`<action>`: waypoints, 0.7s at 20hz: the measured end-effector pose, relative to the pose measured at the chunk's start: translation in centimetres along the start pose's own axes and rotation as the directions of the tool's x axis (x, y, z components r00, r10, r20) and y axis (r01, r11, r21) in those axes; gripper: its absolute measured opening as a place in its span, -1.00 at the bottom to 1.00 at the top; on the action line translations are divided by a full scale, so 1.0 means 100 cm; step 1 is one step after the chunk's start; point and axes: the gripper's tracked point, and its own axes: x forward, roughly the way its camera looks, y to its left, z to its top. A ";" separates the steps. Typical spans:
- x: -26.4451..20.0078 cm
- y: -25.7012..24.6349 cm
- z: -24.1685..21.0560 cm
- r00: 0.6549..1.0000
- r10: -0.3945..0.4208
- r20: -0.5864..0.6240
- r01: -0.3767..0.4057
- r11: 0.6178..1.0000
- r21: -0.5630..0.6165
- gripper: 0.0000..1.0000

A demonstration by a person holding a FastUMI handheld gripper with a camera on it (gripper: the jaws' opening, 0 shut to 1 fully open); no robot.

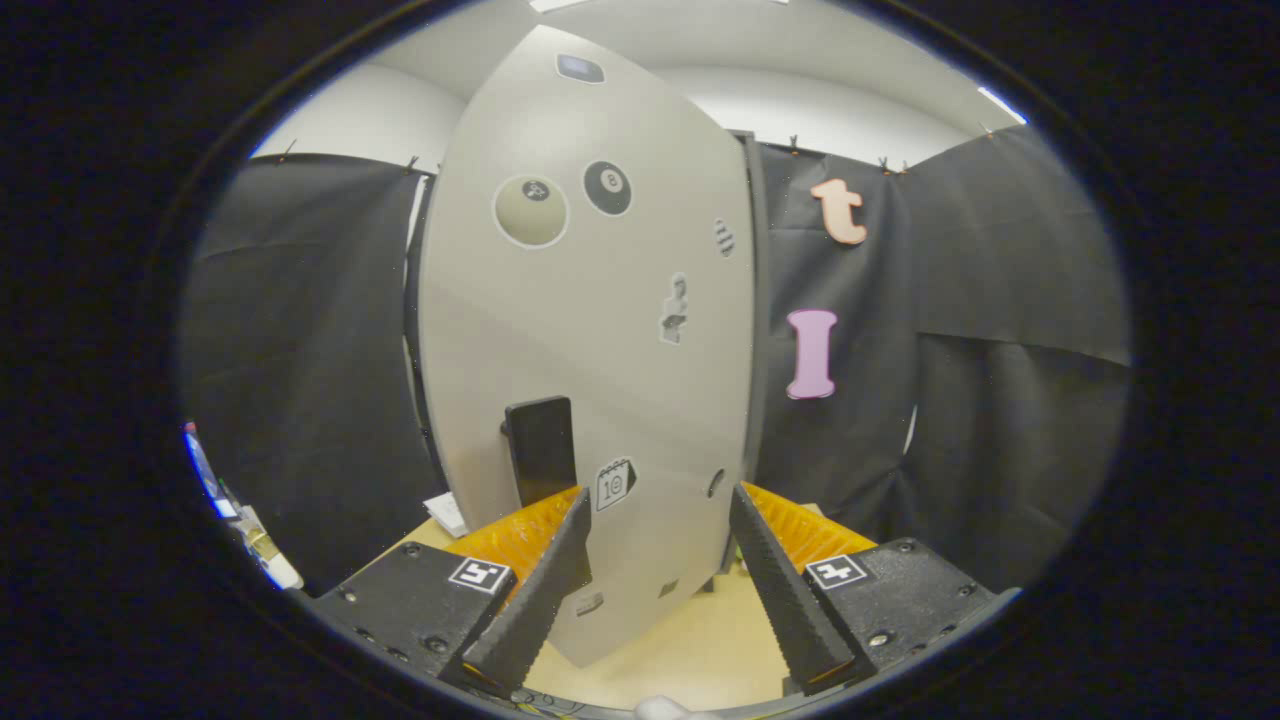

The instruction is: Open the shoe cabinet door, grab the shoes and put them into the shoe cabinet, then close the shoe cabinet door.

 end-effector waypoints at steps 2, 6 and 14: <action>0.009 0.029 0.001 0.998 0.055 0.002 -0.056 0.998 0.005 0.93; 0.009 0.047 0.002 0.998 0.062 0.004 -0.062 0.998 -0.014 0.97; -0.004 0.045 0.018 1.000 0.009 0.021 -0.009 1.000 0.001 0.99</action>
